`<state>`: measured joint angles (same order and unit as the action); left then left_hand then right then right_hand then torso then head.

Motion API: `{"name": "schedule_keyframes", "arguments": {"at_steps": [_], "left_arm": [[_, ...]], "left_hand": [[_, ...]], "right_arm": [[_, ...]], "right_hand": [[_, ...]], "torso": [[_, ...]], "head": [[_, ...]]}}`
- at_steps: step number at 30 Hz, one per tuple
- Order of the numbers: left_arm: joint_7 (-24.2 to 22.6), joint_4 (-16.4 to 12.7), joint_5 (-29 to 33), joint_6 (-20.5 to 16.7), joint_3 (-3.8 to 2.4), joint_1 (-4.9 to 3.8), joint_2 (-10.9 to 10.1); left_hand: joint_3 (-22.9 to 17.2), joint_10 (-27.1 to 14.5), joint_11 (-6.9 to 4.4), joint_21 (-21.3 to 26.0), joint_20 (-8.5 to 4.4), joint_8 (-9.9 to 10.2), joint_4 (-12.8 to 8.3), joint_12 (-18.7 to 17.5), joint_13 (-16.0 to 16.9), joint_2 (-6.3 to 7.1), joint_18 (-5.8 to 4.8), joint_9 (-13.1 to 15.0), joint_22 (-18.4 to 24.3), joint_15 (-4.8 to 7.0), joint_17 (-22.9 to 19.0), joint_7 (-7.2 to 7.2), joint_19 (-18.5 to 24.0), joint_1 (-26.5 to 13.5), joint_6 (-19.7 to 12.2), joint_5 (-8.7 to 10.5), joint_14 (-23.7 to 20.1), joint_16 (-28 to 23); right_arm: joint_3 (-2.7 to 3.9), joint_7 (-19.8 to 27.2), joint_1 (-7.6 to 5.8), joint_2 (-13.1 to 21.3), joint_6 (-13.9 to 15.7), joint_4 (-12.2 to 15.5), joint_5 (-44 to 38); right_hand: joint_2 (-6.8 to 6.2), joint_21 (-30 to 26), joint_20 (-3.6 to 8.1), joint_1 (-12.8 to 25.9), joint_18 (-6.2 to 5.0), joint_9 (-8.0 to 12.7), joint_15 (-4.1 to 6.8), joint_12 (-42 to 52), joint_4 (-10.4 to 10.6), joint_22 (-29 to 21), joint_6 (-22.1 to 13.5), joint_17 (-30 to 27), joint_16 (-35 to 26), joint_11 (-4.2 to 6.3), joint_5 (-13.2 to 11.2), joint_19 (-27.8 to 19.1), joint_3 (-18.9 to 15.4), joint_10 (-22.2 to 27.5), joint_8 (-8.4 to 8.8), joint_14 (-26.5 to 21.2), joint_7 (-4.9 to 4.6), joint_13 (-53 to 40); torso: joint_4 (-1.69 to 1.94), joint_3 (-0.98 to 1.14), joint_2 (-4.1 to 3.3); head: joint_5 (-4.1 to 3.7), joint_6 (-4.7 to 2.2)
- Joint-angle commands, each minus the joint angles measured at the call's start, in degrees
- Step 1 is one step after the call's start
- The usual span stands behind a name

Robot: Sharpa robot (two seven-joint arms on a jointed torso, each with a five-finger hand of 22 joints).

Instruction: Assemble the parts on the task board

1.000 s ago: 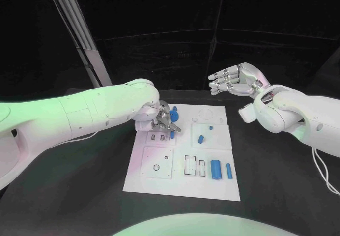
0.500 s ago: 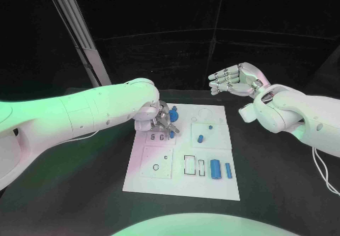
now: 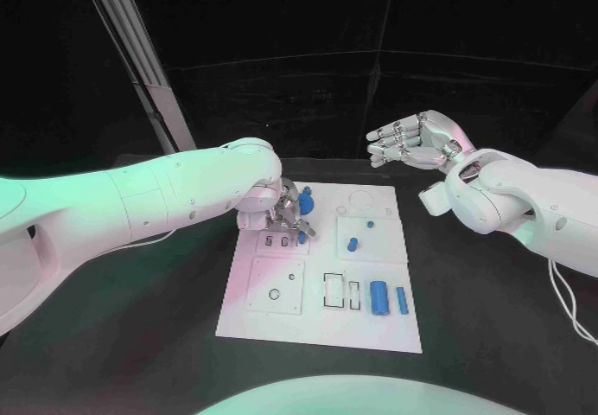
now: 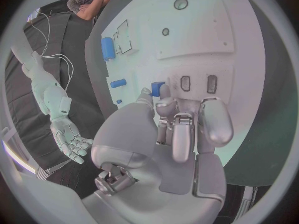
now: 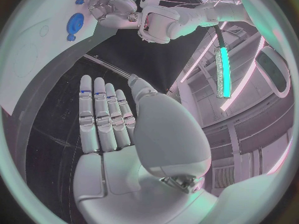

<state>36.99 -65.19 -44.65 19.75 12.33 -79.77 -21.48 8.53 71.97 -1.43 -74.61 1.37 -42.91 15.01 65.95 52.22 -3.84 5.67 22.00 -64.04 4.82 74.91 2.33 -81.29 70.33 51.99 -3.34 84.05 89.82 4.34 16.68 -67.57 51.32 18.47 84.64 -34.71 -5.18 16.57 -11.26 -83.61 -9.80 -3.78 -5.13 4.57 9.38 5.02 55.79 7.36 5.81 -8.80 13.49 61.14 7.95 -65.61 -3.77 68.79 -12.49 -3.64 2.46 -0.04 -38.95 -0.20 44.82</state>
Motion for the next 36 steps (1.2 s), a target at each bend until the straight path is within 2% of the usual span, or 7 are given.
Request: {"name": "schedule_keyframes", "arguments": {"at_steps": [1,6,14,18,21,27,36], "left_arm": [[0.27,0.10,-0.35,0.95,-0.02,-0.06,0.05],[0.16,0.17,-0.35,0.88,-0.02,-0.05,0.03],[-0.82,0.04,-0.35,1.07,-0.02,-0.04,-0.04],[-1.61,-0.22,-0.35,0.84,-0.02,-0.03,-0.28],[-2.30,-0.62,-0.35,0.42,-0.02,-0.01,-0.65],[-3.53,-2.09,-0.35,-1.47,-0.02,0.01,-1.84],[-4.71,-5.80,-0.84,-6.08,-0.02,0.00,-4.69]], "left_hand": [[-0.44,0.04,-0.21,-0.21,-0.17,-0.22,-0.03,0.13,-0.04,0.62,-0.77,0.11,-0.08,0.27,15.09,0.03,0.10,0.22,-0.31,0.16,5.95,0.18],[-1.72,-0.07,-0.22,-0.21,-0.16,-0.49,-0.59,0.09,-0.17,0.56,-0.75,0.41,-0.12,0.28,15.09,0.00,0.21,1.23,-0.60,0.13,5.95,0.18],[-8.63,-0.80,-0.79,-0.17,-0.52,0.07,-5.38,-0.70,-0.96,-1.19,-0.68,0.43,-0.19,0.75,15.09,-0.60,0.48,8.91,-1.82,-0.50,5.95,0.18],[-13.68,-1.43,-0.77,-0.07,-0.70,1.09,-7.76,-1.65,-1.71,-1.13,-0.66,0.01,-0.14,0.83,15.09,-0.45,0.64,12.26,-2.69,-4.28,5.95,0.18],[-20.71,-1.39,-0.20,-0.09,-0.41,1.45,-8.65,-2.39,-2.44,1.08,-0.70,-0.01,-0.32,0.41,15.09,0.16,0.73,11.82,-2.88,-5.11,5.95,0.18],[-37.33,-0.71,-0.11,-0.16,-0.03,0.43,-10.57,-2.67,-3.18,7.82,-0.64,1.12,-0.82,-0.05,15.09,0.62,0.81,6.21,-2.92,-5.39,5.95,0.18],[-43.96,-0.02,0.00,-0.46,0.08,-0.67,-12.68,-2.31,-3.15,10.22,-0.77,2.13,-1.55,0.08,15.09,0.54,0.58,3.12,-2.99,-5.41,5.95,0.18]], "right_arm": [[0.04,0.59,-0.12,-0.11,-0.45,-0.01,0.21],[0.03,0.55,-0.12,-0.20,-0.58,-0.07,0.21],[0.03,0.46,-0.12,-0.37,-0.80,-0.28,0.21],[0.03,0.45,-0.12,-0.43,-0.88,-0.41,0.21],[0.03,0.45,-0.11,-0.48,-0.93,-0.52,0.21],[0.03,0.46,-0.11,-0.49,-1.00,-0.73,0.21],[0.02,0.51,-0.11,-0.43,-1.07,-1.15,0.21]], "right_hand": [[-0.04,-0.36,-0.08,0.74,-0.64,0.05,-0.46,-0.26,-0.45,-0.15,-0.40,-0.13,-0.32,0.10,0.39,0.35,-0.10,0.48,0.18,0.00,-0.06,0.06],[-0.03,-0.43,-0.10,0.76,-0.64,0.06,-0.49,-0.27,-0.49,-0.18,-0.44,-0.16,-0.37,0.08,0.39,0.34,-0.12,0.53,0.18,-0.03,-0.08,0.06],[0.03,-0.59,-0.14,0.77,-0.64,0.06,-0.53,-0.28,-0.59,-0.28,-0.54,-0.24,-0.49,0.04,0.44,0.33,-0.13,0.64,0.18,-0.11,-0.12,0.06],[0.08,-0.69,-0.16,0.76,-0.64,0.06,-0.56,-0.29,-0.66,-0.33,-0.60,-0.28,-0.56,0.02,0.50,0.32,-0.12,0.71,0.18,-0.15,-0.14,0.06],[0.12,-0.78,-0.19,0.76,-0.64,0.06,-0.58,-0.29,-0.72,-0.38,-0.66,-0.33,-0.63,-0.01,0.55,0.32,-0.12,0.78,0.18,-0.19,-0.17,0.06],[0.16,-0.86,-0.21,0.78,-0.64,0.06,-0.60,-0.30,-0.77,-0.43,-0.70,-0.37,-0.69,-0.03,0.60,0.31,-0.12,0.84,0.18,-0.23,-0.18,0.06],[0.18,-0.96,-0.23,0.79,-0.64,0.06,-0.63,-0.31,-0.83,-0.48,-0.76,-0.41,-0.75,-0.06,0.63,0.30,-0.13,0.91,0.18,-0.27,-0.21,0.06]], "torso": [[-0.11,-0.02,-0.02],[-0.14,-0.06,-0.04],[-0.23,-0.08,-0.02],[-0.24,-0.09,0.04],[-0.23,-0.11,0.02],[-0.21,-0.12,0.03],[-0.01,-0.03,0.15]], "head": [[0.03,0.01],[0.11,0.02],[0.18,0.16],[0.23,0.25],[0.24,0.31],[0.35,0.29],[0.45,0.60]]}}
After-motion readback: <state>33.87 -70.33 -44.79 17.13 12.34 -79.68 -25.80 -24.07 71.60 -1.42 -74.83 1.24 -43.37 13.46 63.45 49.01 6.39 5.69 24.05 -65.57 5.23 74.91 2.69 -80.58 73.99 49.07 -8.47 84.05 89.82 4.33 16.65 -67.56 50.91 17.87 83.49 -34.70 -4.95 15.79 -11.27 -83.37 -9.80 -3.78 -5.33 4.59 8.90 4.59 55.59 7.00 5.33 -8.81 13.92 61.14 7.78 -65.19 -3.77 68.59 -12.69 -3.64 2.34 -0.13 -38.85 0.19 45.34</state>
